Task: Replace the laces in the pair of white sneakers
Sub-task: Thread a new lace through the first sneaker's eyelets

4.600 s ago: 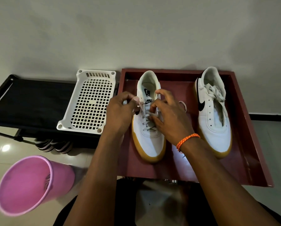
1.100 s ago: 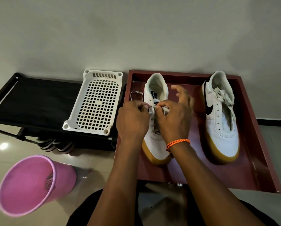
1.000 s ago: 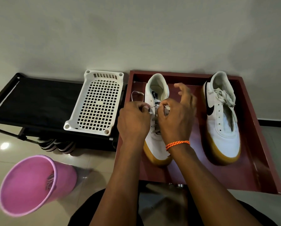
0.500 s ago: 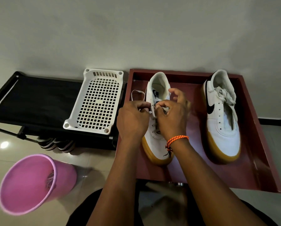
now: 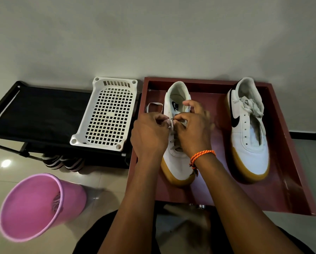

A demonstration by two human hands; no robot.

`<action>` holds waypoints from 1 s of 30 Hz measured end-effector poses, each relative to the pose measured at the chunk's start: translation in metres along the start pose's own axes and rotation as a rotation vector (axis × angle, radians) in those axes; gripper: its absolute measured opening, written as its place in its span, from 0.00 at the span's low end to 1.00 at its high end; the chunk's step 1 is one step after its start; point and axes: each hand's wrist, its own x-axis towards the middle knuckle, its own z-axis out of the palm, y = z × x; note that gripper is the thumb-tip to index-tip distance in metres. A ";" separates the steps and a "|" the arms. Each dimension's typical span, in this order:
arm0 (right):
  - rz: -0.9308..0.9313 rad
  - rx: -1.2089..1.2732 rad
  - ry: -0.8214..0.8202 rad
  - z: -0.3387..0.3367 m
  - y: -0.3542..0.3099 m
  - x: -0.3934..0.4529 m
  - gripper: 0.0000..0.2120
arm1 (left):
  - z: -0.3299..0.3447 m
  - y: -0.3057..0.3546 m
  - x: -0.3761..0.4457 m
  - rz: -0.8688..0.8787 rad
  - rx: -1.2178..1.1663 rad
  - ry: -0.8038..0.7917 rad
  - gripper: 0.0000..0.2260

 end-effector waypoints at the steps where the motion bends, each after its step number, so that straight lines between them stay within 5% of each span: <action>1: -0.014 -0.054 -0.011 -0.002 -0.002 -0.002 0.06 | 0.001 0.002 -0.002 -0.004 0.008 0.018 0.01; 11: -0.073 -0.272 -0.045 -0.012 0.000 -0.005 0.06 | 0.006 0.005 -0.006 0.074 -0.025 0.083 0.04; 19: -0.113 -0.228 -0.070 -0.022 0.006 -0.005 0.05 | -0.008 0.007 0.006 -0.064 -0.447 0.319 0.04; 25: -0.127 -0.184 -0.113 -0.025 0.011 -0.003 0.03 | 0.003 -0.005 0.003 0.171 -0.026 -0.028 0.06; 28: -0.128 -0.165 -0.124 -0.027 0.012 -0.003 0.03 | 0.011 -0.007 -0.001 0.189 0.107 -0.016 0.06; 30: -0.129 -0.166 -0.129 -0.028 0.012 -0.003 0.03 | 0.010 -0.006 0.002 0.157 -0.008 -0.015 0.08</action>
